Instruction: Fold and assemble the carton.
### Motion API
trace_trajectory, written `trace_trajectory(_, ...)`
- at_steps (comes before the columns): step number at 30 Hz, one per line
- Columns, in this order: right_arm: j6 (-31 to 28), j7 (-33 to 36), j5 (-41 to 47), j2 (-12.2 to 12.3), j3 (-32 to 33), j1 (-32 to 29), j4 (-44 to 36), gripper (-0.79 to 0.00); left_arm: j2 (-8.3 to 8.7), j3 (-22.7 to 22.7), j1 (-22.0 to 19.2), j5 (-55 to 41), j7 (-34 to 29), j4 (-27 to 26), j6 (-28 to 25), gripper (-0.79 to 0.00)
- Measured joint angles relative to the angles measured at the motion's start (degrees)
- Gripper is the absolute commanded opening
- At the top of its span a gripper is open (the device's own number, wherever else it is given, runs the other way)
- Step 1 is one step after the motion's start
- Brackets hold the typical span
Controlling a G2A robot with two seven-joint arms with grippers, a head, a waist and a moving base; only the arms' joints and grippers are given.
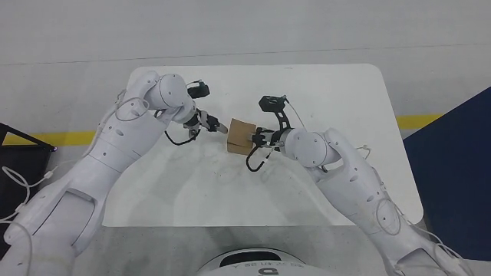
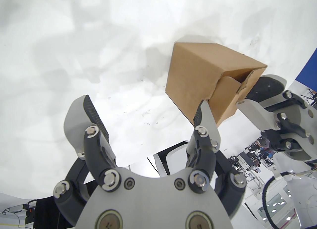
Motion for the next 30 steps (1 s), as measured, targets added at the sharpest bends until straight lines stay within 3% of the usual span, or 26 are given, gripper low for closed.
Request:
trace_trajectory(14, 0.1, -0.1, -0.1, 0.0, 0.1, 0.0, 0.1, -0.576, 1.00, -3.9, 2.6, -3.4, 2.2, -3.9, -1.1, 0.000)
trace_trajectory(30, 0.1, -0.1, 0.0, 0.1, 0.8, -0.6, -0.4, -0.579, -0.42, -0.3, 1.8, -3.4, 2.7, 0.2, -2.3, 0.000)
